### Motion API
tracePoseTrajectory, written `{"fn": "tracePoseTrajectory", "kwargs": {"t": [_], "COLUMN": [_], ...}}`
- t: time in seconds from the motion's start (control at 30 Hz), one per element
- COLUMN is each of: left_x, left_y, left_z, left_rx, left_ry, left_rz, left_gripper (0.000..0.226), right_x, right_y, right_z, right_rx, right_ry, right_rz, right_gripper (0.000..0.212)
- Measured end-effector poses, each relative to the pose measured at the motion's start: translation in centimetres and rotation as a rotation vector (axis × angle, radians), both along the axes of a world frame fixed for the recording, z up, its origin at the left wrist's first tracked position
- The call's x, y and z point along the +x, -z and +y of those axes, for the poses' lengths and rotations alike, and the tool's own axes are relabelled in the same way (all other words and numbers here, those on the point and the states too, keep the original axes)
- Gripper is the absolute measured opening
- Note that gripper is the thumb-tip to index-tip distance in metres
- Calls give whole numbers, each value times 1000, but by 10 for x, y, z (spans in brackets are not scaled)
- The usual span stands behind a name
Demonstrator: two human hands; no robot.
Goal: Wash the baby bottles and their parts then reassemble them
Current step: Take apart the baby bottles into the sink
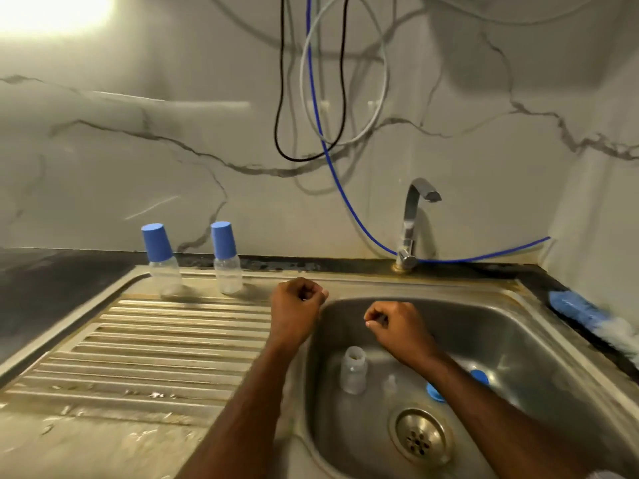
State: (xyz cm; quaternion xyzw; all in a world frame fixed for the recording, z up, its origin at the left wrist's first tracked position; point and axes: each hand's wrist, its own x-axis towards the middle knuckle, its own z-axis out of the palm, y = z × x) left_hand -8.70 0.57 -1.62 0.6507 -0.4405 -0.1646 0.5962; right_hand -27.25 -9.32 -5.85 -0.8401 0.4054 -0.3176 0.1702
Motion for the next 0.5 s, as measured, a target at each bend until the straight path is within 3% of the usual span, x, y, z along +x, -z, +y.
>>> {"fn": "tracePoseTrajectory", "kwargs": {"t": [0.2, 0.3, 0.5], "left_x": [92, 123, 172], "left_y": [-4, -4, 0], "left_z": [42, 43, 33], "left_rx": [-49, -40, -76], "left_ry": [-174, -259, -366], "left_rz": [111, 143, 183], "left_gripper": [8, 9, 7], "right_x": [94, 143, 234], "right_y": [-39, -57, -77], "right_z": [34, 41, 34], "right_rx": [12, 61, 180], "right_ry": [-144, -171, -148], "right_rz": [-169, -153, -6], "right_gripper": [10, 15, 61]}}
